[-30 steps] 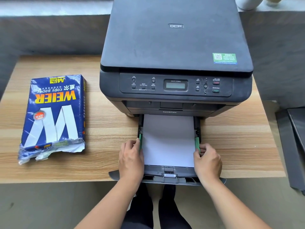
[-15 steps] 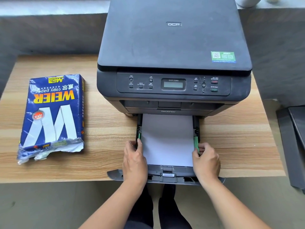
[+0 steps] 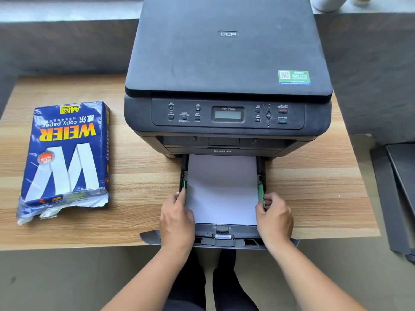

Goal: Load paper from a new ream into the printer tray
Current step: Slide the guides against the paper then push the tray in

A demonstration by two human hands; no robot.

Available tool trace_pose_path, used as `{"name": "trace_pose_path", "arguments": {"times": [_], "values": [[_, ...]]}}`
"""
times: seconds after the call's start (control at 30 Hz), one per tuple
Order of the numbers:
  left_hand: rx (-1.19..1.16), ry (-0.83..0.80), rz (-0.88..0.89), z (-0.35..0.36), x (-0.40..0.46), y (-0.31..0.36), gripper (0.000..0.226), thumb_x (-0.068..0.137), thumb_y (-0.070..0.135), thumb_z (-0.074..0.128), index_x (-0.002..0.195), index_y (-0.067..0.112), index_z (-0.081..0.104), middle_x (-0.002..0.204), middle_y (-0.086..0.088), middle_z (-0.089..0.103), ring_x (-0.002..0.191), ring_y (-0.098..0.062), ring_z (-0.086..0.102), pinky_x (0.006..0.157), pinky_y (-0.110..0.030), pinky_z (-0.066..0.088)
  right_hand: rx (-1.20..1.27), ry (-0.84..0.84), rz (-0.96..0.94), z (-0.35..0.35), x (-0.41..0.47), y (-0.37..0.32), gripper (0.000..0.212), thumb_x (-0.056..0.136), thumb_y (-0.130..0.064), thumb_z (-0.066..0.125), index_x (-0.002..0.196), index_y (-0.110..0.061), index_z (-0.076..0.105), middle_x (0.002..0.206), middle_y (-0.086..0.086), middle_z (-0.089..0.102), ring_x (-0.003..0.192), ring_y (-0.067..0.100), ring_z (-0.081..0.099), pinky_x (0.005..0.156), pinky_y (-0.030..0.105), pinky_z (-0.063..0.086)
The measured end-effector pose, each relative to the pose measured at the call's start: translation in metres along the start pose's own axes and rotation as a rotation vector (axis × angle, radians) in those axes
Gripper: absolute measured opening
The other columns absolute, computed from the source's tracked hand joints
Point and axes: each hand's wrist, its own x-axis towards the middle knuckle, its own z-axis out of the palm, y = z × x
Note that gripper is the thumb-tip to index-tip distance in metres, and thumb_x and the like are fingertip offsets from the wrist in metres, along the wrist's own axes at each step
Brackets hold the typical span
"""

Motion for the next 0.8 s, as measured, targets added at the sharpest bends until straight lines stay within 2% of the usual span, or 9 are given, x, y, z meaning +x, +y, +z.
{"name": "trace_pose_path", "arguments": {"times": [0.13,0.2,0.3,0.47,0.7,0.8], "values": [[-0.053,-0.01,-0.19,-0.002,0.004,0.004,0.046,0.084,0.005,0.058,0.128,0.02,0.06,0.09,-0.013,0.068,0.089,-0.034,0.06,0.075,-0.038,0.045,0.017,-0.014,0.019,0.0,0.0,-0.001,0.007,0.084,-0.013,0.067,0.092,-0.013,0.067,0.089,0.008,0.074,0.083,0.034,0.066,0.068,0.037,0.049],[-0.029,-0.012,-0.2,-0.001,0.008,0.003,0.046,0.085,0.01,0.06,0.128,0.026,0.06,0.088,-0.01,0.067,0.086,-0.032,0.06,0.074,-0.036,0.045,0.023,-0.023,0.028,-0.001,0.001,-0.002,0.008,0.084,-0.013,0.067,0.092,-0.014,0.067,0.089,0.008,0.074,0.084,0.034,0.066,0.069,0.037,0.051],[0.006,-0.018,-0.173,-0.004,0.012,0.005,0.046,0.084,0.008,0.061,0.126,0.026,0.061,0.079,-0.012,0.064,0.081,-0.034,0.06,0.069,-0.039,0.047,0.039,-0.023,0.032,-0.003,0.001,-0.003,0.007,0.084,-0.013,0.067,0.091,-0.014,0.068,0.087,0.007,0.075,0.082,0.034,0.067,0.069,0.038,0.053],[0.083,-0.052,-0.116,-0.008,0.008,0.012,0.044,0.083,0.003,0.057,0.121,0.024,0.065,0.059,0.007,0.034,0.081,-0.033,0.057,0.061,-0.037,0.044,0.024,-0.033,0.01,0.0,0.0,-0.004,0.007,0.086,-0.012,0.066,0.092,-0.012,0.068,0.087,0.01,0.075,0.082,0.036,0.067,0.07,0.041,0.055],[0.095,-0.072,-0.081,-0.009,0.012,0.006,0.044,0.079,0.001,0.058,0.119,0.019,0.065,0.067,-0.002,0.046,0.079,-0.034,0.058,0.061,-0.041,0.047,-0.017,-0.029,-0.004,0.002,0.001,-0.003,0.01,0.086,-0.012,0.065,0.095,-0.01,0.068,0.089,0.013,0.075,0.082,0.038,0.066,0.068,0.04,0.054],[0.095,-0.084,0.024,-0.003,0.01,-0.003,0.051,0.076,-0.004,0.06,0.125,0.01,0.061,0.073,-0.009,0.064,0.087,-0.032,0.057,0.058,-0.041,0.049,-0.025,-0.018,-0.022,0.002,-0.001,-0.003,0.01,0.086,-0.009,0.065,0.096,-0.008,0.068,0.09,0.014,0.074,0.082,0.038,0.065,0.066,0.038,0.049]]}}
